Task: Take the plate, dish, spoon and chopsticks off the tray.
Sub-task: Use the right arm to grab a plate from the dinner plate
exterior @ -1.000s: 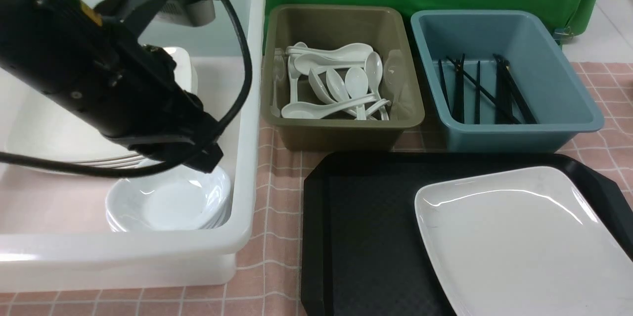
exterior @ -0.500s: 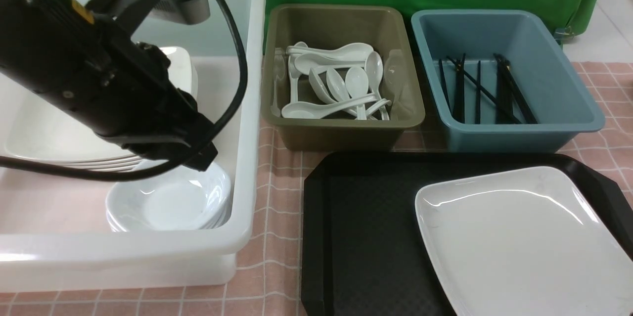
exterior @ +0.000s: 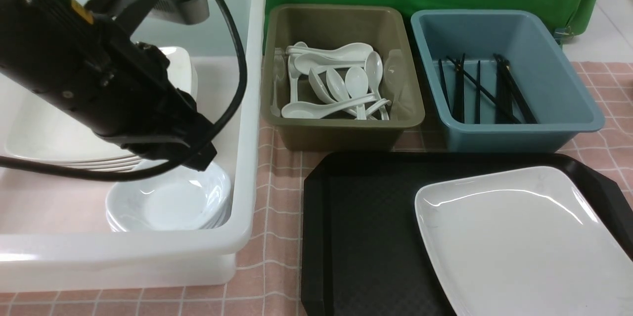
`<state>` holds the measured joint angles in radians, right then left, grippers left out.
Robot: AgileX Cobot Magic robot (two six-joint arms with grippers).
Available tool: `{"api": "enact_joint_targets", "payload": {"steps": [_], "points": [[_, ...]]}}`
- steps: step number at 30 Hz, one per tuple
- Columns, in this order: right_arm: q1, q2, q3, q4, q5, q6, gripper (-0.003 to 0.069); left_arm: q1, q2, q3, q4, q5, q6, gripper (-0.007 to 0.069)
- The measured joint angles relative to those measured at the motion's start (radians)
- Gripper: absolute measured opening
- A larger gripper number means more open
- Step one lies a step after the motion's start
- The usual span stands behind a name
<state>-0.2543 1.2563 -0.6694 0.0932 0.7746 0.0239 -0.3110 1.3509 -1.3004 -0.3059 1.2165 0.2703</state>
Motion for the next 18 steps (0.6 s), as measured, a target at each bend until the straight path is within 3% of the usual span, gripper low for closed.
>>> {"api": "enact_joint_targets", "payload": {"steps": [9, 18], "points": [[0.000, 0.104, 0.000, 0.007, -0.082, 0.046, 0.0524, 0.000, 0.000, 0.000, 0.000, 0.000, 0.000, 0.0000], [0.000, 0.222, 0.000, 0.091, -0.104, 0.073, 0.0545, 0.000, 0.000, 0.000, 0.000, 0.000, 0.000, 0.0000]]}}
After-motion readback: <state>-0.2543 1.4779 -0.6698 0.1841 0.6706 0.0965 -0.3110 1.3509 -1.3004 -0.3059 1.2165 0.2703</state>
